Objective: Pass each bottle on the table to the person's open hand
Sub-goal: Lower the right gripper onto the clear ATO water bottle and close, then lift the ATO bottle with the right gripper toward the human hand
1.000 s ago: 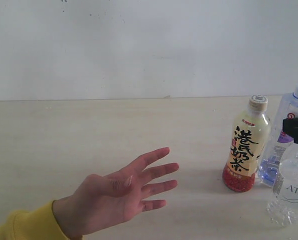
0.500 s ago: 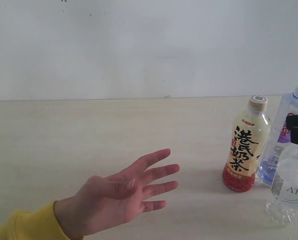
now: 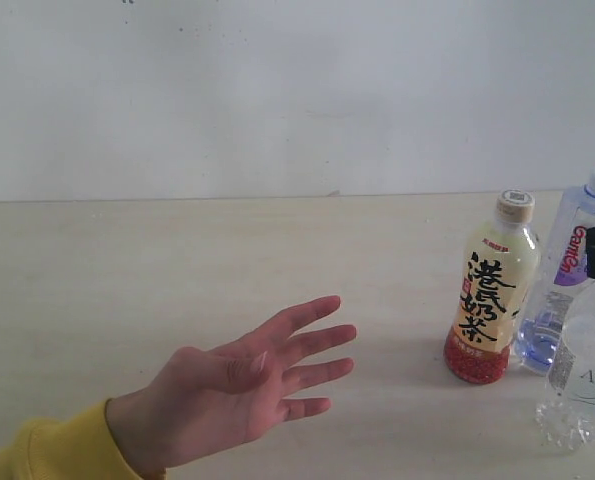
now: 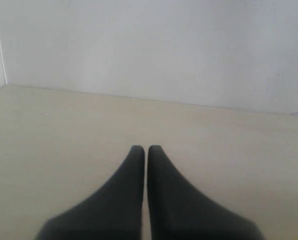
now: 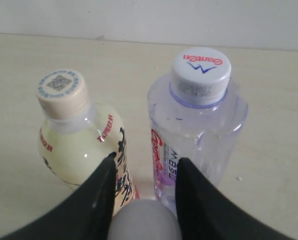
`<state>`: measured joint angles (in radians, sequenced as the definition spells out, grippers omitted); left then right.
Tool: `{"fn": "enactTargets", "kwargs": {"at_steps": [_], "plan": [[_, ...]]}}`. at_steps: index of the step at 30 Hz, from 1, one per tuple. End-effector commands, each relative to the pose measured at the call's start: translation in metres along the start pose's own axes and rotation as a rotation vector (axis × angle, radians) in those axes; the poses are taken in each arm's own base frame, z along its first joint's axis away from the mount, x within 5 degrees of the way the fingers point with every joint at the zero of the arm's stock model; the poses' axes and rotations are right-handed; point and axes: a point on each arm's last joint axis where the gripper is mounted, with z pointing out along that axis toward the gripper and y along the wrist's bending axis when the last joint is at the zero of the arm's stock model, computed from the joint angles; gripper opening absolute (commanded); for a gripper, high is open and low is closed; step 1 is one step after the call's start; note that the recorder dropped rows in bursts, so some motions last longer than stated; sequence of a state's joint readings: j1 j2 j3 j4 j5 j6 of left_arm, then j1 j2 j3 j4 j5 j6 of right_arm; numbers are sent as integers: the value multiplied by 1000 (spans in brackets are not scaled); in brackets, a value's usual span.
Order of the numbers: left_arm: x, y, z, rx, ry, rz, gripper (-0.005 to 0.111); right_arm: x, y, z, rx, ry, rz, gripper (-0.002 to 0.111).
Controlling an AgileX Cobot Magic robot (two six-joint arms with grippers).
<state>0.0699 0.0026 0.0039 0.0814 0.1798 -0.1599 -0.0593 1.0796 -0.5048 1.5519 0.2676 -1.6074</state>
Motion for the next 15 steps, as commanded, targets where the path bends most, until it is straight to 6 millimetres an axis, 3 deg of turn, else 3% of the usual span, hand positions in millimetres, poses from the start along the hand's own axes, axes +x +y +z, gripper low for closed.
{"fn": "enactTargets", "kwargs": {"at_steps": [1,8,15], "plan": [[-1,0,0,-3,-7,3,4,-2,0,0,-2,-3,-6,0],[-1,0,0,-3,-7,3,4,-14,10,-26,-32,-101,22,0],[-1,0,0,-3,-7,3,4,-6,24,-54,-108,-20,7,0]]}}
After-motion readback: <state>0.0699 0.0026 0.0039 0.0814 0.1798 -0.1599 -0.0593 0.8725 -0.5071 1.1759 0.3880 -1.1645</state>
